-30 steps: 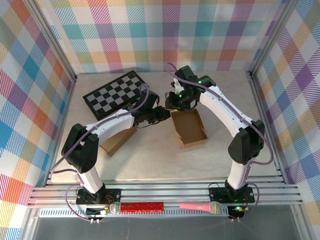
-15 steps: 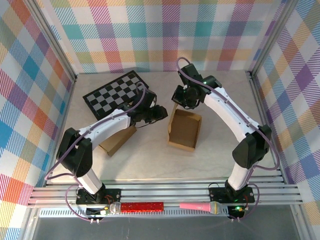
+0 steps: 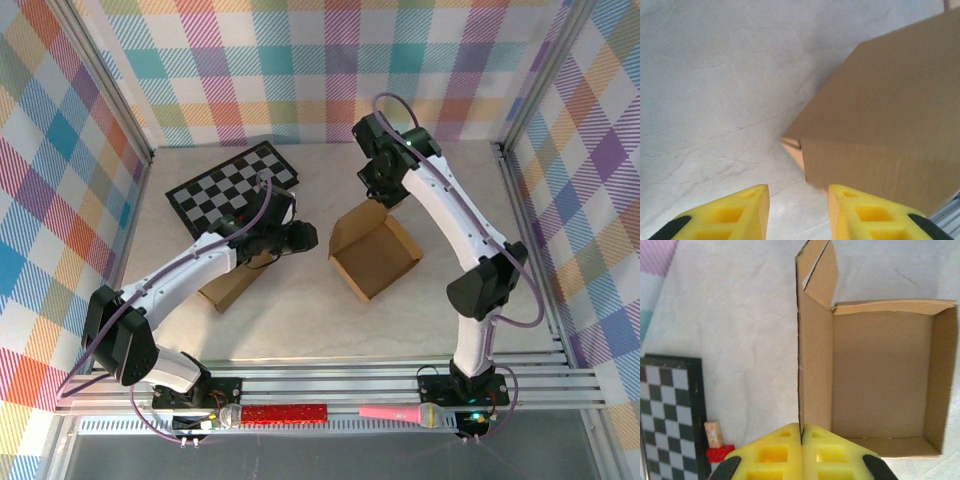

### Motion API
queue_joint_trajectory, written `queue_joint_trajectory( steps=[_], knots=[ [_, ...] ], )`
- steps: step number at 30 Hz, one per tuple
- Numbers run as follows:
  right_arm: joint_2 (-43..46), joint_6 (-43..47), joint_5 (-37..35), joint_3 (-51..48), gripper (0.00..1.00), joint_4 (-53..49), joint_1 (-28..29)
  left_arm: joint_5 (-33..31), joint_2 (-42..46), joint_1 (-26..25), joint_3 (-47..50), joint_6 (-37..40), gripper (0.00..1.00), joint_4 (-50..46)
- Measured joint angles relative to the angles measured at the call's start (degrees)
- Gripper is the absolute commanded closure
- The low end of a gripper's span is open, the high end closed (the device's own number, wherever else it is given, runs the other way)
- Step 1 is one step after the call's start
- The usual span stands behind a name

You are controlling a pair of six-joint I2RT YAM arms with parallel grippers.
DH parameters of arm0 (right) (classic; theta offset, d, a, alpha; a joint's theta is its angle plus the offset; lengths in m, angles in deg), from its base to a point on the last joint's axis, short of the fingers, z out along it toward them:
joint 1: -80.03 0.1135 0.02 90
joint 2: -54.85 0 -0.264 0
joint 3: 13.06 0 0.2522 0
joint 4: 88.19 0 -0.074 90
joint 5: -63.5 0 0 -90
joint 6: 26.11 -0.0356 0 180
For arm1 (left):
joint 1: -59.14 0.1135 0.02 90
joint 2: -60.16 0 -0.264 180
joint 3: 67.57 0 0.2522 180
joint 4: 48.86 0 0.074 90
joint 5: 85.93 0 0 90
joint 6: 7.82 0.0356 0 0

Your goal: Fold the paper box

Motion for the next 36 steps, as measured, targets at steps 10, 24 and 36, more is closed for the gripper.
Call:
queue_joint_trajectory(
  steps=[10,24,36],
  knots=[
    [-2.5,-5.3,-1.0,1.2,1.0,-6.6,-0.9,3.0,1.4,-4.9,1.6,15.6,0.57,4.0],
    [-2.5,-5.6,-0.5,1.2,1.0,-6.8,-1.7,0.7,-3.6,-7.8,-1.2,25.3,0.54,4.8],
    [-2.5,-5.5,0.2,1.2,1.0,-5.5,-1.9,-1.4,-10.5,-7.8,-10.5,28.7,0.88,1.9]
  ],
)
